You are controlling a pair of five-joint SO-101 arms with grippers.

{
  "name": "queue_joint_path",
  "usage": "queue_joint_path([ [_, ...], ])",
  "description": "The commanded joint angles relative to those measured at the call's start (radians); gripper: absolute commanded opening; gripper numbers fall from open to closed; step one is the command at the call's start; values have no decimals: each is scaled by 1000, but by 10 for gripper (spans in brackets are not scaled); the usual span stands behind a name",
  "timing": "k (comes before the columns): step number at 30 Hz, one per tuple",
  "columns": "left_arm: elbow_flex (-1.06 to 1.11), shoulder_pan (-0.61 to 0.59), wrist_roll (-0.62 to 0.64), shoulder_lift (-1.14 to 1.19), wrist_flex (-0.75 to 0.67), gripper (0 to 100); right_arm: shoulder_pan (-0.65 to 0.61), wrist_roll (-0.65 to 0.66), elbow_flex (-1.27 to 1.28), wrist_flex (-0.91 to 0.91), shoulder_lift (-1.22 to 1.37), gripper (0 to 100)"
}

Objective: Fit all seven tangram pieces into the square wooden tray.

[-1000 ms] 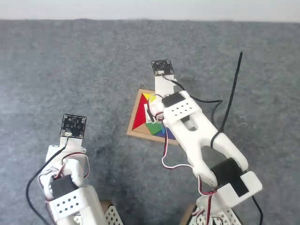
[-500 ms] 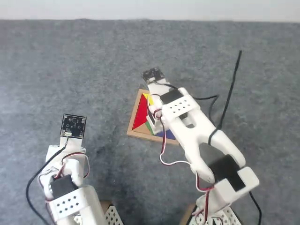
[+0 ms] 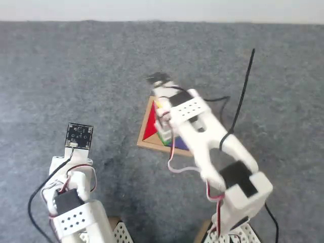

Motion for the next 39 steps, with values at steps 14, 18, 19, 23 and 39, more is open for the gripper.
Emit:
queue_joint_path([
  [14,-401,532,235,284,23,16,596,-121,443,-219,-579,8],
  [18,-636,690,229,663,-60,12,676,-164,583,-443,-510,8],
  [19,-691,741,242,736,-48,12,696,-172,609,-464,-509,8],
  [23,-869,893,333,988,-77,12,740,-173,698,-630,-484,8],
  [39,-1248,1079,488,1683,-273,12,696,-169,724,-668,-483,8],
])
